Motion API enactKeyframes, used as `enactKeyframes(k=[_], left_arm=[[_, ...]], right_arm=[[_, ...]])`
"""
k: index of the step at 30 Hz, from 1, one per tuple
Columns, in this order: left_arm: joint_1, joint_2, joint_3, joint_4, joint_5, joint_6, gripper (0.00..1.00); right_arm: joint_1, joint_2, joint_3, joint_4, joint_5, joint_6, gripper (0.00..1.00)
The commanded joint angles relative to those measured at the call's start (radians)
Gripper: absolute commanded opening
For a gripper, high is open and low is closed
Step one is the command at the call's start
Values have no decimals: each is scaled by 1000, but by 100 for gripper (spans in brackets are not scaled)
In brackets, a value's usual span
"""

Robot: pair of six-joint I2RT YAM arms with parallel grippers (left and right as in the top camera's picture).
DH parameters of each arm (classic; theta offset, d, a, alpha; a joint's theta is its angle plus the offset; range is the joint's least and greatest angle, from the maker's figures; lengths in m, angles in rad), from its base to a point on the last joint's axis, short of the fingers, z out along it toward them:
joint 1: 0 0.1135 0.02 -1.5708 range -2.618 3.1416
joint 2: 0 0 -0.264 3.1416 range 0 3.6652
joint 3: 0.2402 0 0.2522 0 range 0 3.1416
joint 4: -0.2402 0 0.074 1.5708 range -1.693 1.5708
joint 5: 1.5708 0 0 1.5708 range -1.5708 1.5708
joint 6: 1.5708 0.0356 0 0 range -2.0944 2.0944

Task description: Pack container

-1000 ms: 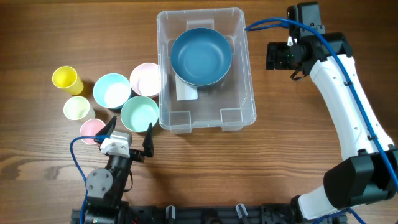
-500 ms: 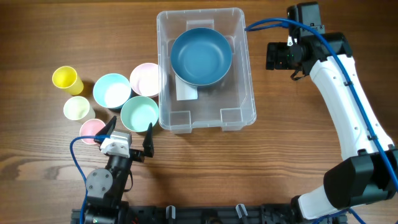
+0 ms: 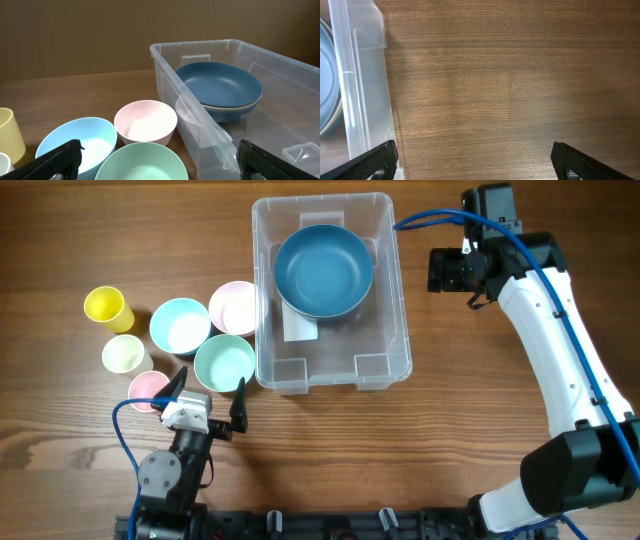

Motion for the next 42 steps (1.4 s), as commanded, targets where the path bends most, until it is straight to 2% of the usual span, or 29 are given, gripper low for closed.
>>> enactKeyframes(k=[1,5,9,11,12,17,20,23,25,29,31,35,37,42], left_arm=[[7,0,-5,-6,-2,8,100],[7,0,-4,52,48,7,100],[7,0,-5,125,308,8,100],[7,0,-4,115,389,8,100],[7,0,-5,112,387,15,100],[7,0,-5,323,365,40,100],[7,0,15,379,317,-3,100],[7,12,92,291,163,-134,100],[7,36,190,144,35,-261,100],[7,121,414,-124,-76,-306,100],[7,186,534,-209,-84,-300,100],[7,271,676,-289,5,-300,100],[7,284,692,-288,54,-300,100],[7,286,691,-318,58,-300,100]], right_arm=[[0,-22,5,4,17,-6,100],[0,-22,5,4,17,-6,100],[0,-22,5,4,17,-6,100],[0,-22,5,4,17,-6,100],[0,-22,5,4,17,-6,100],[0,-22,5,4,17,-6,100],[0,-22,5,4,17,-6,100],[0,-22,5,4,17,-6,100],[0,-22,5,4,17,-6,100],[0,-22,5,4,17,-6,100],[0,-22,5,4,17,-6,100],[0,-22,5,4,17,-6,100],[0,-22,5,4,17,-6,100],[0,-22,5,4,17,-6,100]])
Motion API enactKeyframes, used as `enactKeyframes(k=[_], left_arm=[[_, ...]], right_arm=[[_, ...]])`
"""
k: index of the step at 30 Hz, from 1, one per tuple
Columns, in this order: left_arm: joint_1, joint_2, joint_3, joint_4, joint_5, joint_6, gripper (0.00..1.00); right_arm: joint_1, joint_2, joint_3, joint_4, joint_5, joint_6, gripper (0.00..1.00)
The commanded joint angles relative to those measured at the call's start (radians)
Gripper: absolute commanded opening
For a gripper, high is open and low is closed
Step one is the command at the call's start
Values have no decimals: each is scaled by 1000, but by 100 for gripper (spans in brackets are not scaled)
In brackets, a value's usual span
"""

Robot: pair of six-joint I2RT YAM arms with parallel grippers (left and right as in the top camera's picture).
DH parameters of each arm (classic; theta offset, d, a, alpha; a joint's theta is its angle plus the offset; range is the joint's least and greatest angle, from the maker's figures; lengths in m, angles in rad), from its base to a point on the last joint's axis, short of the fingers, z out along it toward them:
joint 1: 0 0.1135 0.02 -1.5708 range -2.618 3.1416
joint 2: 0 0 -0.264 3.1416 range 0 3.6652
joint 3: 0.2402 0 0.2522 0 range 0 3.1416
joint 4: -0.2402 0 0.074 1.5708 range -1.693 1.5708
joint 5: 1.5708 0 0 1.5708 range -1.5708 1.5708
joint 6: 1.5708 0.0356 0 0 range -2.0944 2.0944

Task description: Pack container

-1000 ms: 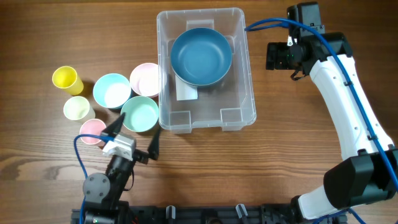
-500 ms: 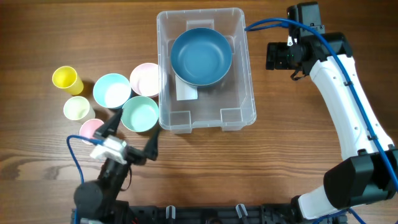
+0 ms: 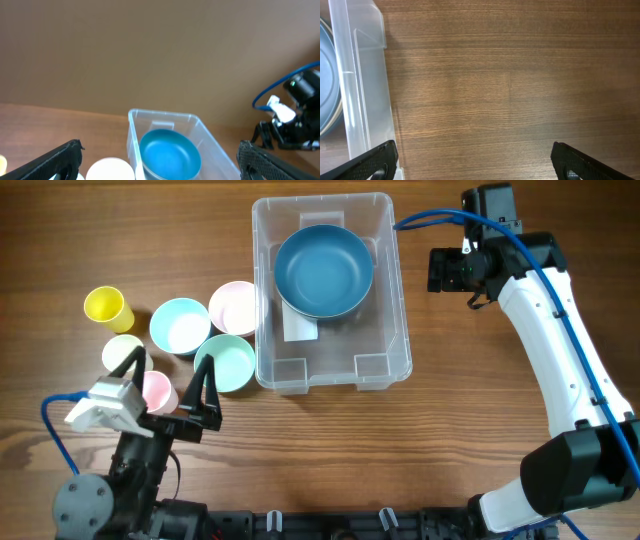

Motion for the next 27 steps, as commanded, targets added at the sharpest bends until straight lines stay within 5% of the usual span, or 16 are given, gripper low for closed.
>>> enactKeyframes(k=[1,4,9,12,22,27], left_arm=[[7,13,6,-16,24,-18,100],[7,22,6,-45,-92,-106,100],[7,68,6,-299,-526,-527,100],[8,113,6,-425,-554,-675,100],[43,331,51,-560,-528,-700,100],[196,400,205,-575,-332,-488,100]], right_arm=[[0,-22,5,3,17,-6,100],[0,-22,5,3,17,-6,100],[0,-22,5,3,17,-6,100],[0,-22,5,3,17,-6,100],[0,-22,5,3,17,-6,100],[0,-22,5,3,17,-6,100]])
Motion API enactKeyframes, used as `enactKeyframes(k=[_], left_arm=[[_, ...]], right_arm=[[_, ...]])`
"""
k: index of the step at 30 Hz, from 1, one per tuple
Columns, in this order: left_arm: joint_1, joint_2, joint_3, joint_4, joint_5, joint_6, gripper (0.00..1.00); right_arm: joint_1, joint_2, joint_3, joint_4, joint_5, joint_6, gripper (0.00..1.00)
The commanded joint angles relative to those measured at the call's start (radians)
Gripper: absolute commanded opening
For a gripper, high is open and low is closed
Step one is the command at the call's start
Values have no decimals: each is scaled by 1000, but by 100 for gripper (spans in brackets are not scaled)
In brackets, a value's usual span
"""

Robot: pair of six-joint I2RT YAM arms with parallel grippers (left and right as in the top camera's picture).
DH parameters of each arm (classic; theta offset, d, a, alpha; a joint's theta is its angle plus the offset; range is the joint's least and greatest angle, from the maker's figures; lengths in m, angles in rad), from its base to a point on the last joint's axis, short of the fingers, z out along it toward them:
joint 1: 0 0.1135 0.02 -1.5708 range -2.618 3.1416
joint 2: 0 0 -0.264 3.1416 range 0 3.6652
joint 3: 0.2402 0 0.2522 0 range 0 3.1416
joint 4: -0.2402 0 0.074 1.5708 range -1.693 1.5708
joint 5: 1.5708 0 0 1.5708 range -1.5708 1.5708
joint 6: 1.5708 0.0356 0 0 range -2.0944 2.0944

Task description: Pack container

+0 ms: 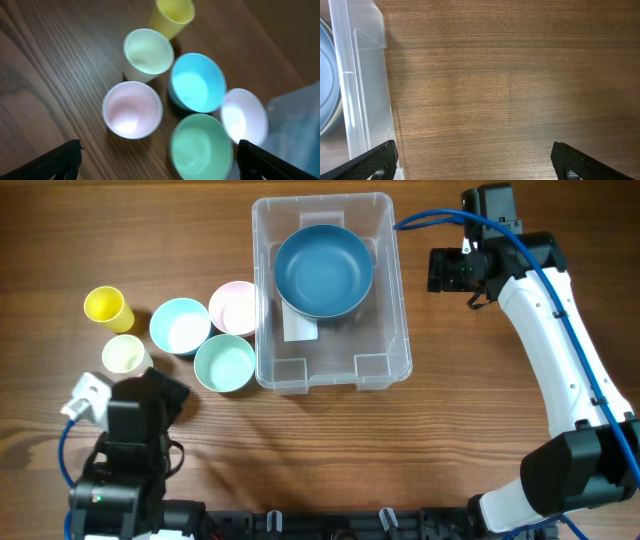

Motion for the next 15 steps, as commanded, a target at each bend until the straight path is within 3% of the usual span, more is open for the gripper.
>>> enactKeyframes(k=[1,6,10,15], left_arm=[[135,45,148,-5,171,183,100],[296,124,189,-43,368,303,100],[439,228,189,-80,637,440,100],[570,365,188,-131,639,447,100]], right_arm=[[0,-22,5,3,17,-6,100],[0,-22,5,3,17,-6,100],[0,-22,5,3,17,-6,100],[0,-22,5,3,17,-6,100]])
